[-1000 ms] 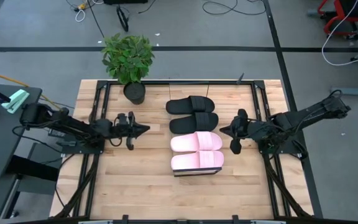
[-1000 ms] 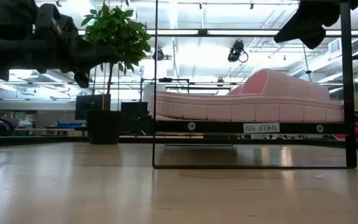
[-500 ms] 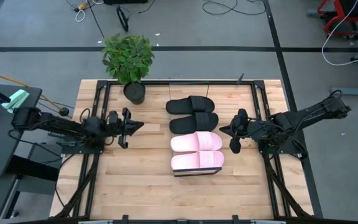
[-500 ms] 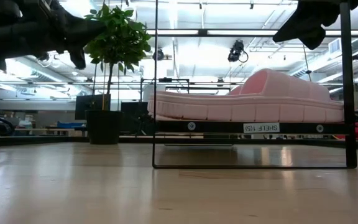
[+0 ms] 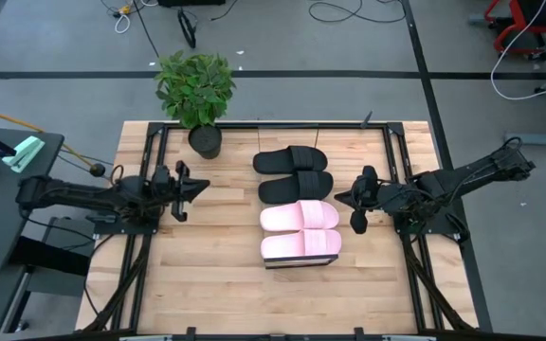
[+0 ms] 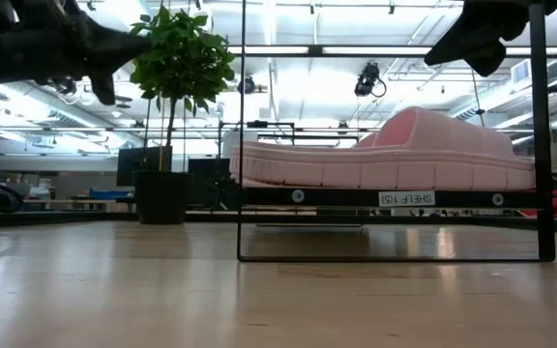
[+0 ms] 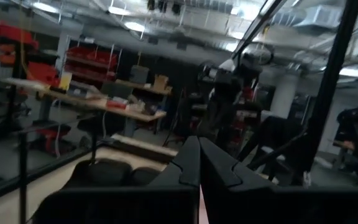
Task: Pick and place slides into the shelf
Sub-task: Return to Home Position
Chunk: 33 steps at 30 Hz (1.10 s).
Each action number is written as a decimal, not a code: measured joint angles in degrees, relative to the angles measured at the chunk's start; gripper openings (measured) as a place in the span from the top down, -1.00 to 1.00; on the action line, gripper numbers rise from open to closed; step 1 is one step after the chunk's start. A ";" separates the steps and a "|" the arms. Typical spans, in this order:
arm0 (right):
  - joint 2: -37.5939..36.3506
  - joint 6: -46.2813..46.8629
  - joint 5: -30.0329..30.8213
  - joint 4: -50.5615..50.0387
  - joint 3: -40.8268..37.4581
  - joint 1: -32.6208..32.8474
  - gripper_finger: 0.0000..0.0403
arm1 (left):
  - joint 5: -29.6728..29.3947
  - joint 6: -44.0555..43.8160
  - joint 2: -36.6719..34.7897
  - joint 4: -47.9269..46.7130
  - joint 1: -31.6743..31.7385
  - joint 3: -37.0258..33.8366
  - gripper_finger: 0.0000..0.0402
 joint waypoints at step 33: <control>0.00 0.24 0.70 2.17 -0.02 0.00 1.00 | -5.83 3.71 -26.36 -38.93 0.85 -0.02 0.98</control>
